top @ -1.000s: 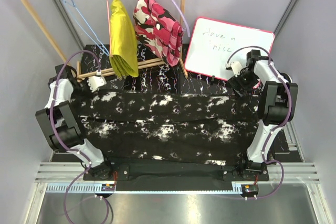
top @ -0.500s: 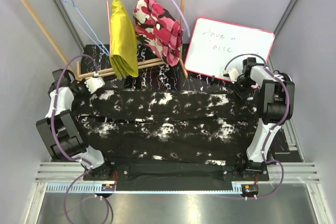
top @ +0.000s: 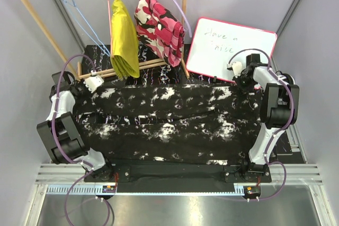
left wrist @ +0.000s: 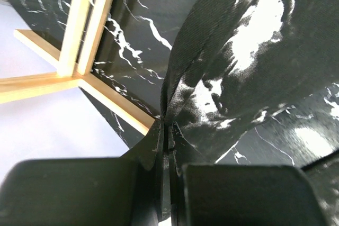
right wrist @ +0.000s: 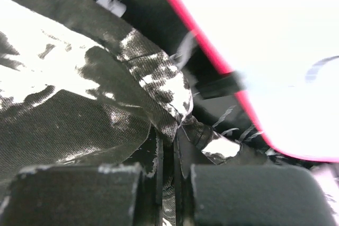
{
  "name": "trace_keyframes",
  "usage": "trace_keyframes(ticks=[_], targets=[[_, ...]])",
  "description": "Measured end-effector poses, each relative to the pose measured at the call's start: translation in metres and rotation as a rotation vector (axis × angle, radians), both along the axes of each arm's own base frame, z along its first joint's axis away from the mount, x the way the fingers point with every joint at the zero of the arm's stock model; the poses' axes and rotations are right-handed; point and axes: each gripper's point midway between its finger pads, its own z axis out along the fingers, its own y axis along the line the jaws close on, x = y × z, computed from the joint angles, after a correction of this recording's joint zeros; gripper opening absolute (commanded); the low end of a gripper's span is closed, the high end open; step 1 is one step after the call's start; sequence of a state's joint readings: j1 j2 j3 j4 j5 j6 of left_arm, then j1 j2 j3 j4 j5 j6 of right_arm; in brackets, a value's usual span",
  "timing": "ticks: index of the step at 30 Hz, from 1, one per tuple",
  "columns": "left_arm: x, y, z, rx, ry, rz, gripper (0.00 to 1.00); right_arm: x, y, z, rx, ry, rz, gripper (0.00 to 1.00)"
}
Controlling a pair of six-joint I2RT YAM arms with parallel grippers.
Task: Place the trousers on the hanger
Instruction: Fold the trousers
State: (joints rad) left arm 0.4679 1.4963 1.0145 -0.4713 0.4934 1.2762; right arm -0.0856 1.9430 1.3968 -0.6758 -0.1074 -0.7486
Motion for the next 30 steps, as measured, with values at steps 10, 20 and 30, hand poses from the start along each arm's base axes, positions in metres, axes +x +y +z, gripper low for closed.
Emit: trace_keyframes(ticks=[10, 20, 30], targets=[[0.019, 0.005, -0.002, -0.031, -0.053, 0.035, 0.0, 0.023, 0.0, 0.016, -0.027, -0.128, -0.033, 0.0], [-0.005, 0.013, -0.017, -0.061, -0.039, 0.058, 0.0, -0.03, 0.007, 0.056, -0.033, -0.23, 0.031, 0.0], [-0.049, 0.024, -0.005, -0.051, -0.073, 0.05, 0.0, -0.095, 0.022, 0.076, -0.01, -0.263, 0.162, 0.08]])
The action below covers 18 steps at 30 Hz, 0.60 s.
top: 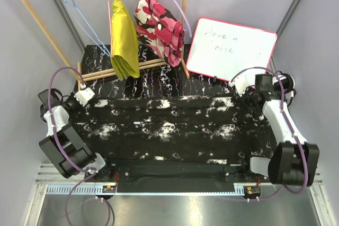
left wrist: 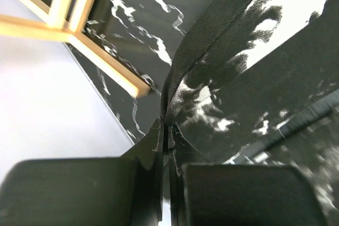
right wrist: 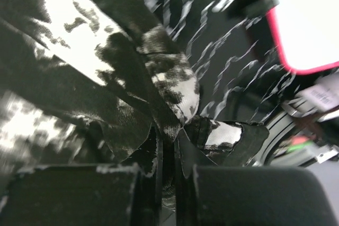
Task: Place the trousers on the hanger
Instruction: Fold the trousers
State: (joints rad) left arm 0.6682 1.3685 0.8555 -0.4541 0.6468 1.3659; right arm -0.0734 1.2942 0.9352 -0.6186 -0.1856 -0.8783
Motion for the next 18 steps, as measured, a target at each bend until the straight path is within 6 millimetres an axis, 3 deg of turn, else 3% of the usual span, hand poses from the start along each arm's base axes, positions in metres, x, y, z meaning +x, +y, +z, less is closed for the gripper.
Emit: trace_keyframes(ticks=[7, 8, 9, 11, 12, 13, 18], targets=[[-0.048, -0.002, -0.009, -0.008, 0.028, -0.026, 0.0, -0.08, 0.004, -0.003, -0.045, 0.022, 0.107, 0.17], [-0.055, -0.002, -0.009, -0.014, 0.034, -0.028, 0.0, -0.091, 0.005, -0.002, -0.051, 0.023, 0.124, 0.25], [-0.062, 0.0, -0.01, -0.018, 0.04, -0.025, 0.02, -0.101, 0.007, -0.001, -0.056, 0.022, 0.143, 0.25], [-0.075, 0.001, -0.014, -0.027, 0.059, -0.03, 0.1, -0.118, 0.008, 0.0, -0.07, 0.022, 0.174, 0.29], [-0.082, 0.002, -0.017, -0.031, 0.073, -0.03, 0.16, -0.127, 0.008, 0.001, -0.083, 0.024, 0.193, 0.39], [-0.09, 0.003, -0.02, -0.034, 0.089, -0.039, 0.26, -0.139, 0.007, 0.0, -0.101, 0.03, 0.212, 0.42], [-0.131, 0.005, -0.037, -0.139, 0.212, -0.013, 0.41, -0.18, 0.003, -0.005, -0.162, 0.09, 0.269, 0.66]])
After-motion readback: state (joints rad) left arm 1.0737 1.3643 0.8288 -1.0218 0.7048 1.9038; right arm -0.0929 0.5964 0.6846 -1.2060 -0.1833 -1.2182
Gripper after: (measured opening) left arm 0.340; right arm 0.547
